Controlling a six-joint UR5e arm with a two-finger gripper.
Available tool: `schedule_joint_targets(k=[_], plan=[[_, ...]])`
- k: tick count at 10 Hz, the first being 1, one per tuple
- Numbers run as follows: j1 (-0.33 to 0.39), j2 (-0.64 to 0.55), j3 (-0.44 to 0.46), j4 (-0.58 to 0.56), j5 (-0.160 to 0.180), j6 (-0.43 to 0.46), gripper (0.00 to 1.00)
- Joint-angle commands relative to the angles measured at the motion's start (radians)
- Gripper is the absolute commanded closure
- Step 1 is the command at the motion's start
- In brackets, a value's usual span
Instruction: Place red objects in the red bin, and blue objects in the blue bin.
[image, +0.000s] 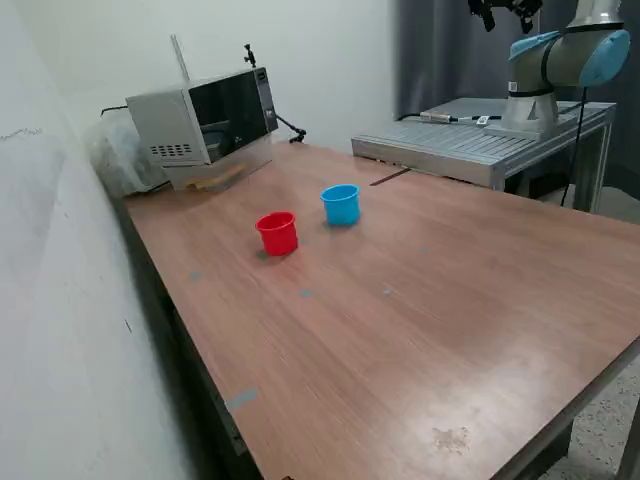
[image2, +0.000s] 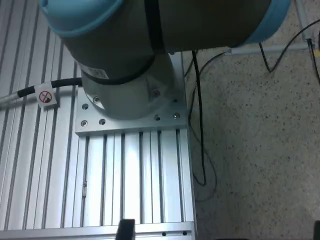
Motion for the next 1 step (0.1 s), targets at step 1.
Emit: schedule_joint_targets(k=[1], plan=[[0.0,0.0,0.0,-0.001,0.0,0.0,0.0]])
